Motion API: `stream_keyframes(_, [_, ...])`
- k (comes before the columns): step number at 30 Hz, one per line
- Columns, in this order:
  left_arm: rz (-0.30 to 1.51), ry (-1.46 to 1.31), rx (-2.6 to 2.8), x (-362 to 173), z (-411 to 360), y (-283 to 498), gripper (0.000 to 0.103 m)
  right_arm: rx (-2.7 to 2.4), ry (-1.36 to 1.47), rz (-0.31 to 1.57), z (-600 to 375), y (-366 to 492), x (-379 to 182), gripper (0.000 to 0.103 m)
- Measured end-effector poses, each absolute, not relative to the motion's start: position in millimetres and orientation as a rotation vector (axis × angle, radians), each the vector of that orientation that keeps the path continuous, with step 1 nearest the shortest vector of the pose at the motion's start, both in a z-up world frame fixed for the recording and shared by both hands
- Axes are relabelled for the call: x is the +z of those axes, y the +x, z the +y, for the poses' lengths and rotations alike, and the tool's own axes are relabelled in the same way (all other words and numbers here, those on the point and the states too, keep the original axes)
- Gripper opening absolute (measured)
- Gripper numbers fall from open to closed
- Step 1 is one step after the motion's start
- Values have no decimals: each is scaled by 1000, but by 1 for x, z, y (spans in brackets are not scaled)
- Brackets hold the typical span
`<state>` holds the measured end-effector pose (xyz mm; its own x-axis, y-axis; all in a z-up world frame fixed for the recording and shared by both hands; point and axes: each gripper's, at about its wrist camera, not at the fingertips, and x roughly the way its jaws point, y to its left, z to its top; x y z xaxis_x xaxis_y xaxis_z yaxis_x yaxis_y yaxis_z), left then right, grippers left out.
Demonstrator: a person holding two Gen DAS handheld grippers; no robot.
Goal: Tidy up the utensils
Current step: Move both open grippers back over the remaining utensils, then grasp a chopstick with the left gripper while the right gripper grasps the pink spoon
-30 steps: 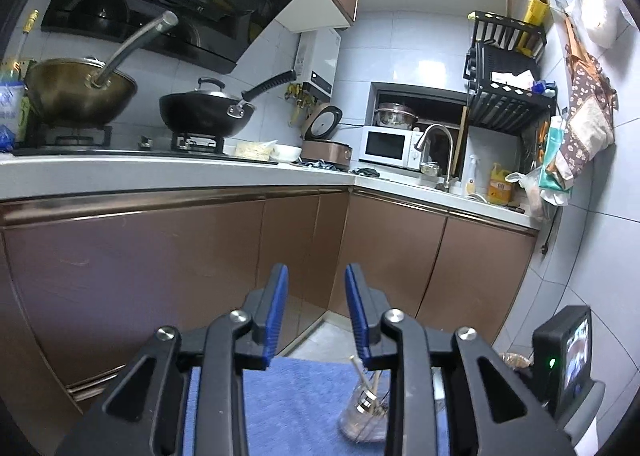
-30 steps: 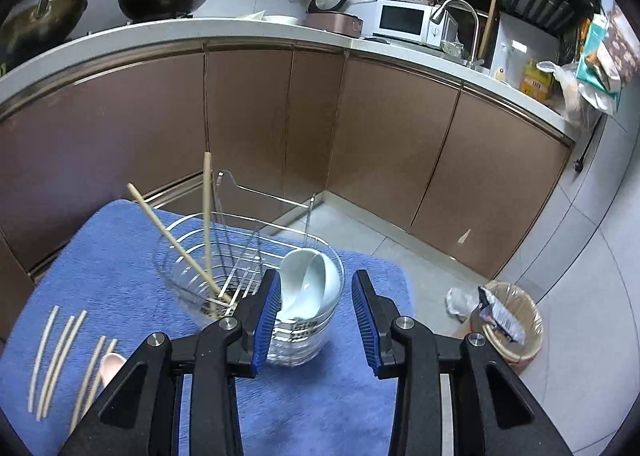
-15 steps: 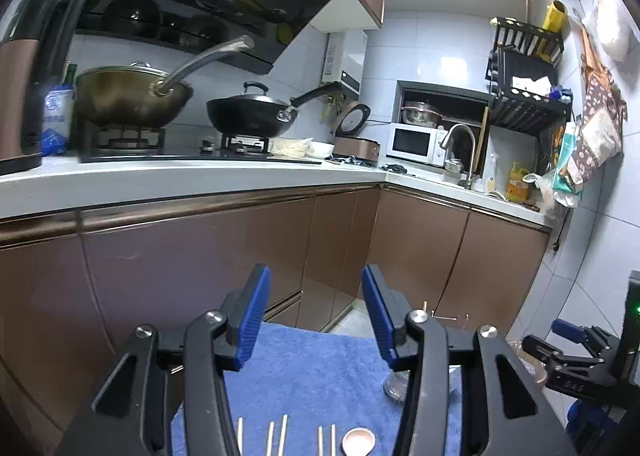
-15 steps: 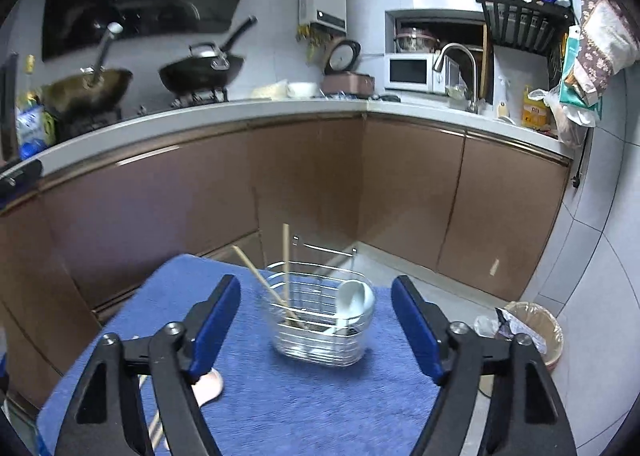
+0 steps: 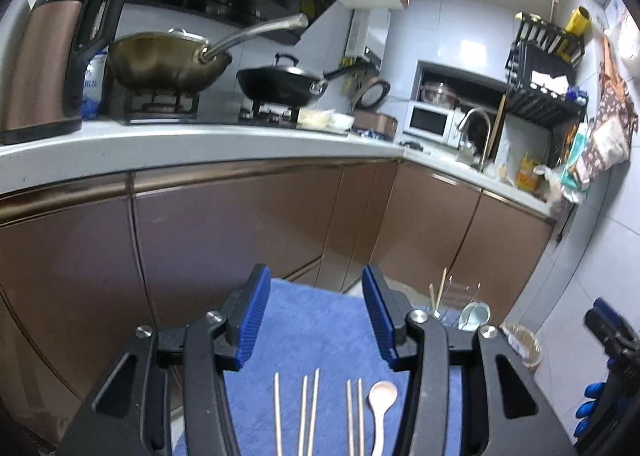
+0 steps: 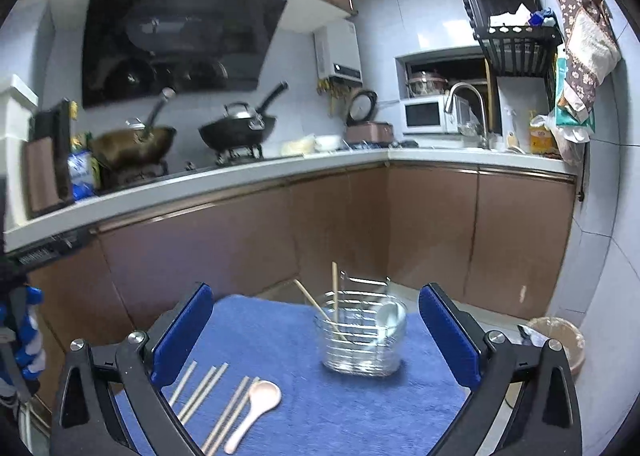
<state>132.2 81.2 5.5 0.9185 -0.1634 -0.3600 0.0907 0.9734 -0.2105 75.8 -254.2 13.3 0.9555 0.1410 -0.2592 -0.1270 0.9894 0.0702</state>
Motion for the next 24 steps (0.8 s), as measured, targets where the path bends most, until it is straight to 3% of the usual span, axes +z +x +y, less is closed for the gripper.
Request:
stream_keyframes(7, [572, -170, -194, -36, 74, 163, 47, 218, 36, 437, -239, 105, -24, 103])
stream_keyframes(13, [817, -193, -276, -103, 58, 211, 47, 277, 58, 627, -233, 147, -80, 100])
stream_keyframes(18, [1004, -202, -323, -156, 38, 251, 45, 319, 113, 777, -237, 185, -128, 65])
stream_keyframes(21, [1091, -209, -350, -180, 28, 275, 35, 344, 148, 841, -239, 204, -150, 49])
stream_keyframes(24, [1160, -202, -355, -198, 19, 298, 28, 375, 163, 902, -238, 224, -172, 43])
